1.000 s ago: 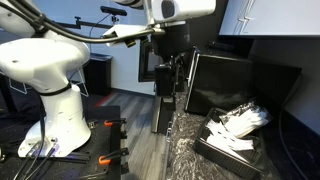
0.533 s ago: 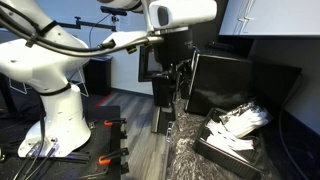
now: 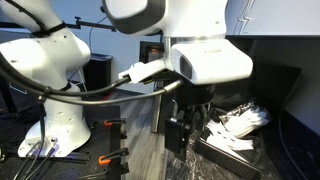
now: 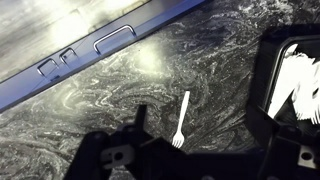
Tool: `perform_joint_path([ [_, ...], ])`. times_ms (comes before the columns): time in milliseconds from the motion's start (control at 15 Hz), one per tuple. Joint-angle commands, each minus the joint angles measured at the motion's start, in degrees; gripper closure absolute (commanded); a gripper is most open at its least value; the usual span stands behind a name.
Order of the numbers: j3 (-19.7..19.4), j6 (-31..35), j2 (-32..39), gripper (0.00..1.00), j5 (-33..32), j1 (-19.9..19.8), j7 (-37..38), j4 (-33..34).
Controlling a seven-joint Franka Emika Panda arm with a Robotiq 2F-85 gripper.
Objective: Pick up the folk from the counter and place it in the black object
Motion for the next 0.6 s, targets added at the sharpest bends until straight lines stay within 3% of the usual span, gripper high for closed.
perform_joint_path([
  [0, -1.91, -0.92, 8.8, 0.0, 5.38, 2.33, -2.65, 4.74],
  [533, -2.19, -0.23, 22.72, 0.0, 9.91, 2.53, -2.38, 10.61],
])
